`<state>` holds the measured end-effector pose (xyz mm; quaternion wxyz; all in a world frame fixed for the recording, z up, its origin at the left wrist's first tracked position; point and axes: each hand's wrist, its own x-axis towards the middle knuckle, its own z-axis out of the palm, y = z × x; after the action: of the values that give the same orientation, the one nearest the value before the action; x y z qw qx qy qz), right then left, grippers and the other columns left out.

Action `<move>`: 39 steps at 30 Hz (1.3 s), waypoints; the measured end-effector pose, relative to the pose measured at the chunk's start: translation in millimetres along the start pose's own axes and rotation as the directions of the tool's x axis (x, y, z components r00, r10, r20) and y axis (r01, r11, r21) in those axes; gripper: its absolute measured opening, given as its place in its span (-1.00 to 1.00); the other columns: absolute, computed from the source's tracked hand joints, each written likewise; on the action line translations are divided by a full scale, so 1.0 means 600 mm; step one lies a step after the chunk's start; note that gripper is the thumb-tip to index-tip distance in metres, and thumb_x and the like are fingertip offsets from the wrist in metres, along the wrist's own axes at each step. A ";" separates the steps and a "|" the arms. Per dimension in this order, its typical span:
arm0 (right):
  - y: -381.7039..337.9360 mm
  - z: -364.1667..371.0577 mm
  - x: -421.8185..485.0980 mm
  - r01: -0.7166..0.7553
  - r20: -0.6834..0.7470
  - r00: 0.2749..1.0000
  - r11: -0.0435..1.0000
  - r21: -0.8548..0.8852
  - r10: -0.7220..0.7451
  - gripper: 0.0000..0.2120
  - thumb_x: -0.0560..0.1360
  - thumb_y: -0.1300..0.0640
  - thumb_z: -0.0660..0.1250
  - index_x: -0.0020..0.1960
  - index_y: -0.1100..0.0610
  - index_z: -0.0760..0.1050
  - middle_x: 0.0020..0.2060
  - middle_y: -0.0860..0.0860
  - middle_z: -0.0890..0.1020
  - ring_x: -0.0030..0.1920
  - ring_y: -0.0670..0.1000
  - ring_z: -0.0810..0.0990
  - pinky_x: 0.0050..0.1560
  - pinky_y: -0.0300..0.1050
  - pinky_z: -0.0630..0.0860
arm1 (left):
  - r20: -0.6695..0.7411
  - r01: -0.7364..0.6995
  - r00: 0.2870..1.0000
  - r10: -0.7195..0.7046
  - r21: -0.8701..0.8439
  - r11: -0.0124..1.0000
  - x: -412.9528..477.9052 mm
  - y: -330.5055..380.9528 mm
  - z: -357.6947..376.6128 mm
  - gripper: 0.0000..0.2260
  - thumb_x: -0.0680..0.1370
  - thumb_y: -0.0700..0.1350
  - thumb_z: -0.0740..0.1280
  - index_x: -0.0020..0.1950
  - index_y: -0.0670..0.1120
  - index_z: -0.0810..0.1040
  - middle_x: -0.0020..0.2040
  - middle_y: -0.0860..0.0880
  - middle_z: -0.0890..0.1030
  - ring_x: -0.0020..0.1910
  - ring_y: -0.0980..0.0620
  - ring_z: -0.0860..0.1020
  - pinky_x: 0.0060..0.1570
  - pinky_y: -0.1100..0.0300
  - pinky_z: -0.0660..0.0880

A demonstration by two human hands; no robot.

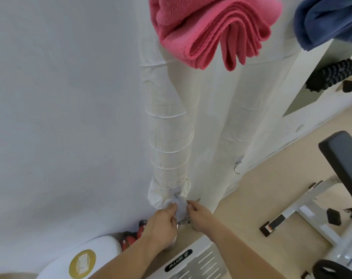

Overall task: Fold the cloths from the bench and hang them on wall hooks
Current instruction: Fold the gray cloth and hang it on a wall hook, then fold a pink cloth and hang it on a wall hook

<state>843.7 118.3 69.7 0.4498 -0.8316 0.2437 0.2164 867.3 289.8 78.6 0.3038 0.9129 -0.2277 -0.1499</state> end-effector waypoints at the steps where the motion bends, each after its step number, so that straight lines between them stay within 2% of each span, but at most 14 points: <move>1: -0.003 -0.002 -0.003 -0.019 0.016 1.000 1.000 0.017 0.019 -0.56 0.69 -0.04 0.05 0.52 -0.03 0.39 0.40 0.01 0.55 0.36 0.06 0.51 0.40 -0.08 0.39 | 0.027 -0.001 1.000 0.001 -0.007 1.000 -0.002 0.003 -0.005 -0.68 0.73 -0.07 0.10 0.45 0.06 0.47 0.18 0.15 0.56 0.02 0.22 0.53 -0.11 0.65 0.33; 4: -0.020 -0.018 -0.014 -0.002 -0.051 0.999 0.997 0.082 0.006 -0.60 0.67 0.05 0.09 0.45 0.03 0.48 0.32 0.02 0.59 0.28 0.05 0.53 0.29 -0.09 0.43 | 0.101 -0.010 0.995 0.010 0.003 1.000 -0.004 0.004 -0.025 -0.67 0.70 -0.11 0.12 0.46 0.03 0.44 0.28 0.15 0.53 0.17 0.16 0.52 0.05 0.52 0.36; 6: -0.027 -0.032 -0.021 0.028 -0.154 0.988 0.996 0.086 -0.015 -0.62 0.61 0.11 0.16 0.38 0.04 0.54 0.26 0.01 0.60 0.23 0.04 0.54 0.19 -0.14 0.41 | 0.058 -0.004 0.998 0.004 0.012 1.000 0.001 -0.003 -0.035 -0.66 0.61 -0.13 0.17 0.36 0.03 0.50 0.29 0.07 0.59 0.24 0.02 0.57 0.22 0.22 0.48; 8: -0.031 -0.041 -0.032 0.055 -0.211 0.977 0.996 0.063 -0.041 -0.54 0.50 0.09 0.20 0.38 0.03 0.55 0.31 0.02 0.60 0.29 0.07 0.55 0.29 -0.08 0.47 | 0.032 -0.013 0.999 0.013 0.008 1.000 -0.004 -0.004 -0.048 -0.62 0.57 -0.12 0.19 0.38 0.06 0.50 0.31 0.05 0.60 0.26 -0.04 0.57 0.26 0.06 0.51; 10: -0.040 -0.046 -0.050 0.097 -0.227 0.970 0.995 0.029 -0.088 -0.52 0.48 0.06 0.19 0.38 0.01 0.54 0.34 0.02 0.59 0.32 0.08 0.56 0.35 0.05 0.51 | 0.016 -0.011 1.000 0.010 0.011 1.000 -0.014 0.001 -0.062 -0.59 0.61 -0.11 0.22 0.46 0.04 0.46 0.38 0.05 0.55 0.33 -0.03 0.52 0.33 0.09 0.46; 13: -0.064 -0.054 -0.088 0.147 -0.286 0.948 0.989 0.008 -0.139 -0.63 0.61 0.13 0.21 0.38 0.02 0.53 0.35 -0.01 0.58 0.29 0.03 0.57 0.30 -0.11 0.48 | -0.058 -0.037 0.998 0.036 -0.018 0.999 -0.029 -0.005 -0.075 -0.63 0.64 -0.12 0.26 0.46 -0.03 0.48 0.38 0.02 0.54 0.35 -0.02 0.50 0.33 0.17 0.41; 16: -0.066 -0.055 -0.119 0.189 -0.361 0.916 0.982 -0.004 -0.177 -0.68 0.65 0.12 0.20 0.37 0.00 0.53 0.30 -0.04 0.61 -0.03 -0.16 0.58 0.07 -0.24 0.46 | -0.142 -0.085 0.987 0.079 -0.035 0.996 -0.042 -0.007 -0.091 -0.71 0.61 -0.12 0.32 0.33 -0.01 0.58 0.23 0.06 0.61 0.20 0.03 0.57 0.21 0.17 0.51; 18: -0.059 -0.051 -0.146 0.197 -0.424 0.891 0.980 0.039 -0.162 -0.69 0.66 0.10 0.21 0.36 -0.02 0.53 0.29 -0.08 0.61 0.06 -0.13 0.60 0.15 -0.20 0.50 | -0.152 -0.151 0.978 0.141 -0.055 0.987 -0.042 -0.001 -0.096 -0.76 0.60 -0.11 0.32 0.25 0.05 0.60 0.11 0.15 0.60 0.08 0.12 0.58 0.12 0.18 0.55; 20: -0.033 -0.039 -0.177 0.176 -0.486 0.867 0.980 0.094 -0.109 -0.70 0.66 0.08 0.23 0.36 -0.04 0.54 0.28 -0.14 0.60 0.23 -0.10 0.57 0.26 -0.18 0.46 | -0.115 -0.217 0.971 0.209 -0.061 0.974 -0.044 0.013 -0.088 -0.80 0.60 -0.09 0.29 0.20 0.07 0.60 0.07 0.18 0.58 0.02 0.16 0.57 0.07 0.21 0.56; 24: 0.033 -0.011 -0.243 0.101 -0.549 0.836 0.982 0.162 0.005 -0.72 0.64 0.07 0.24 0.30 -0.07 0.58 0.20 -0.20 0.64 0.25 -0.16 0.57 0.32 -0.13 0.49 | 0.012 -0.307 0.950 0.311 -0.125 0.943 -0.048 0.061 -0.043 -0.83 0.61 -0.05 0.29 0.16 0.08 0.61 0.03 0.21 0.58 -0.02 0.20 0.54 0.04 0.27 0.49; 27: 0.067 0.001 -0.289 0.026 -0.545 0.836 0.986 0.166 0.070 -0.75 0.62 0.07 0.26 0.26 -0.05 0.59 0.06 -0.17 0.66 0.14 -0.09 0.63 0.21 -0.16 0.52 | 0.114 -0.298 0.940 0.322 -0.187 0.936 -0.068 0.105 -0.006 -0.80 0.61 -0.08 0.31 0.21 0.04 0.61 0.02 0.19 0.60 -0.04 0.25 0.55 0.05 0.34 0.45; 32: 0.136 0.019 -0.430 -0.072 -0.564 0.802 0.969 0.235 0.197 -0.74 0.63 0.00 0.27 0.27 0.00 0.59 0.11 -0.09 0.67 0.07 -0.08 0.62 0.05 -0.23 0.52 | 0.293 -0.281 0.891 0.348 -0.247 0.927 -0.174 0.165 0.056 -0.79 0.61 -0.06 0.34 0.24 0.05 0.61 0.01 0.14 0.66 -0.03 0.16 0.63 0.13 0.20 0.56; 37: 0.259 0.073 -0.621 -0.134 -0.570 0.772 0.948 0.289 0.282 -0.74 0.64 -0.04 0.25 0.22 0.02 0.61 0.06 -0.07 0.69 0.03 -0.08 0.62 -0.06 -0.25 0.45 | 0.396 -0.323 0.827 0.400 -0.248 0.913 -0.354 0.221 0.144 -0.81 0.62 -0.06 0.33 0.22 0.05 0.61 0.04 0.15 0.66 -0.06 0.20 0.61 -0.02 0.44 0.48; 39: 0.318 0.107 -0.715 -0.136 -0.576 0.754 0.932 0.335 0.317 -0.76 0.64 -0.04 0.25 0.21 0.01 0.61 0.01 -0.08 0.69 -0.01 -0.10 0.63 -0.06 -0.24 0.48 | 0.438 -0.306 0.801 0.409 -0.287 0.908 -0.449 0.248 0.188 -0.82 0.62 -0.06 0.34 0.21 0.05 0.62 0.01 0.14 0.67 -0.06 0.16 0.63 0.05 0.27 0.57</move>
<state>382.2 172.6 163.1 0.4243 -0.7498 0.5051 -0.0515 543.1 265.4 120.7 0.3501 0.7496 -0.4492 -0.3373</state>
